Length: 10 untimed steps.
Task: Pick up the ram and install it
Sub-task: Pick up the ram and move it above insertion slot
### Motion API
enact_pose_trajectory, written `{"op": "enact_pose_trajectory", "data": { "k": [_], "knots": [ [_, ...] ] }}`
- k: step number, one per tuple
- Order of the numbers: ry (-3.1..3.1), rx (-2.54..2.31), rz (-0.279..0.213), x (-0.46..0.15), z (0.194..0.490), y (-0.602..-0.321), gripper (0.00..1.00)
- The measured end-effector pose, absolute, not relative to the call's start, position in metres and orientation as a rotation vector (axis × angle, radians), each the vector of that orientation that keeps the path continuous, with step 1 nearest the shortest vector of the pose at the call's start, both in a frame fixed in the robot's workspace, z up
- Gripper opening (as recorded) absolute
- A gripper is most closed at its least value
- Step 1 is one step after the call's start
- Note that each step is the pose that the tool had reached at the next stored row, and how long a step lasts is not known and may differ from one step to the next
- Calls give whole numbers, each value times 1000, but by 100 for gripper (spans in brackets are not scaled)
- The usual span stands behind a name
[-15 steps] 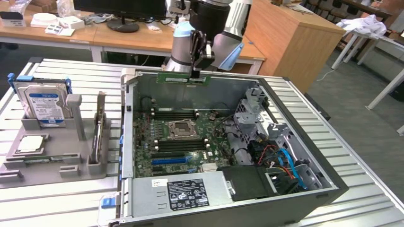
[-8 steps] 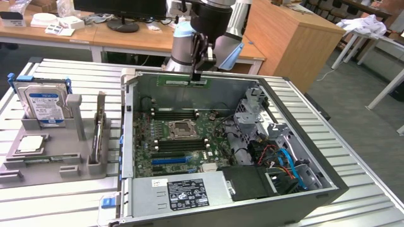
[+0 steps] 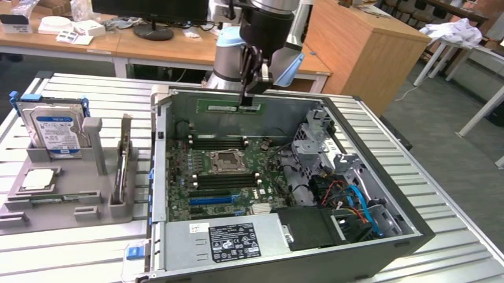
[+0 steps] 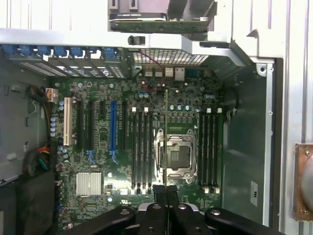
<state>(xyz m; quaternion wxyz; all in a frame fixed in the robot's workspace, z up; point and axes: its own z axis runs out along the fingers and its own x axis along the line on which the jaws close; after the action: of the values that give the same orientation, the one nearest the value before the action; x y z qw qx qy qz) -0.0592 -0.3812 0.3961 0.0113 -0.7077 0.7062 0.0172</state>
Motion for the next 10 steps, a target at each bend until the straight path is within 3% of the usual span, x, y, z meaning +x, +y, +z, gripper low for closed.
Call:
{"op": "enact_pose_trajectory", "data": {
  "k": [10],
  "knots": [
    [2203,-2208,53,-59,396,-396,11]
  ]
}}
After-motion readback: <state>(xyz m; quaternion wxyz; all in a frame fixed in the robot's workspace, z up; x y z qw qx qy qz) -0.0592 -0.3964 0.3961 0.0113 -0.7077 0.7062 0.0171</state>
